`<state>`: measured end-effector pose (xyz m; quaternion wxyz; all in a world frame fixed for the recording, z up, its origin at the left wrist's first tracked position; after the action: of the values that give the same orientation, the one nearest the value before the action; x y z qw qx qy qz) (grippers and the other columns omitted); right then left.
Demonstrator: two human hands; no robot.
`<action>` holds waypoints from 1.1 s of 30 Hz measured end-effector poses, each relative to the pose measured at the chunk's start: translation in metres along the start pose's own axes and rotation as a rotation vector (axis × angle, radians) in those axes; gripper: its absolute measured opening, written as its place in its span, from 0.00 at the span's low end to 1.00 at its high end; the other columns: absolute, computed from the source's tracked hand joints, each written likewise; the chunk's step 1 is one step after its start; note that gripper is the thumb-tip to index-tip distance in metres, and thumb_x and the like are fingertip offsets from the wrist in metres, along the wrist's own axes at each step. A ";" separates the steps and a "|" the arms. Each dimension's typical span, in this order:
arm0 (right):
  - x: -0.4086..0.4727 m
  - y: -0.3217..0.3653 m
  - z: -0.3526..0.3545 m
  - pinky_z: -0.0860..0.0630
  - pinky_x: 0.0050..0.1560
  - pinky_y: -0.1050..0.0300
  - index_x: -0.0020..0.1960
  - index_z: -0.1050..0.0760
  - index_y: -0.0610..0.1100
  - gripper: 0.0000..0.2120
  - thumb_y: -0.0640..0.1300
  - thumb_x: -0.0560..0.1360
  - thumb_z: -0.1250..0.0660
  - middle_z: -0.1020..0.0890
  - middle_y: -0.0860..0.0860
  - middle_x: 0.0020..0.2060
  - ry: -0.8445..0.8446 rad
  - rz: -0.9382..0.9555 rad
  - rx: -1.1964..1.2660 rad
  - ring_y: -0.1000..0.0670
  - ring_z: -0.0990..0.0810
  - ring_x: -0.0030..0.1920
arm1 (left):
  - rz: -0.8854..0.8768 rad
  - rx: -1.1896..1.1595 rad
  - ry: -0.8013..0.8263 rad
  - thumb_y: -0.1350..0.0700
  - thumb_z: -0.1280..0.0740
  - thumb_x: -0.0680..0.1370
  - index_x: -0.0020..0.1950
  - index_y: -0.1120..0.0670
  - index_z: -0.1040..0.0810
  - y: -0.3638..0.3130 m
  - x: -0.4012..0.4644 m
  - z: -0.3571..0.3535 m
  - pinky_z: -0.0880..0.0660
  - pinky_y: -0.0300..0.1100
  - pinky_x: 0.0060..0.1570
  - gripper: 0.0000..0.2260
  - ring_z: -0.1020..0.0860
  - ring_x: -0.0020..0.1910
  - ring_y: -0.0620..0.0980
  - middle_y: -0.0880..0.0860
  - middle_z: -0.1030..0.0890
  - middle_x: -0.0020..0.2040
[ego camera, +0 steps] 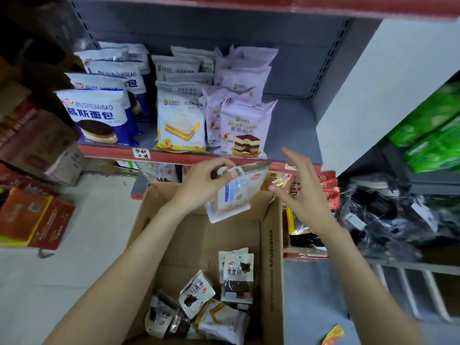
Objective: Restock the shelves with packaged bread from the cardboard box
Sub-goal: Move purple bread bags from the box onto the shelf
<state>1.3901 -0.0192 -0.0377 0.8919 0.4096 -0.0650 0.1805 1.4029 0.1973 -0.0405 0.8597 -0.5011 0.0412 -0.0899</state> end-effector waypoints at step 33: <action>0.155 -0.116 0.049 0.35 0.69 0.49 0.69 0.34 0.39 0.23 0.32 0.75 0.39 0.31 0.42 0.67 -0.110 -0.063 0.029 0.42 0.33 0.69 | -0.228 0.679 -0.558 0.55 0.35 0.71 0.61 0.54 0.23 -0.026 0.112 -0.033 0.32 0.49 0.61 0.18 0.28 0.62 0.55 0.53 0.22 0.60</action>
<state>1.5790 -0.0838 -0.0468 0.8861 0.4337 -0.0986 0.1305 1.5041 0.1350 -0.0319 0.9382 -0.1971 -0.2792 -0.0540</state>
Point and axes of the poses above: each hand's wrist, its own x-axis towards the middle knuckle, its own z-axis out of the back of the hand, y = z × x, the point moved 4 cm from there along x, towards the middle knuckle
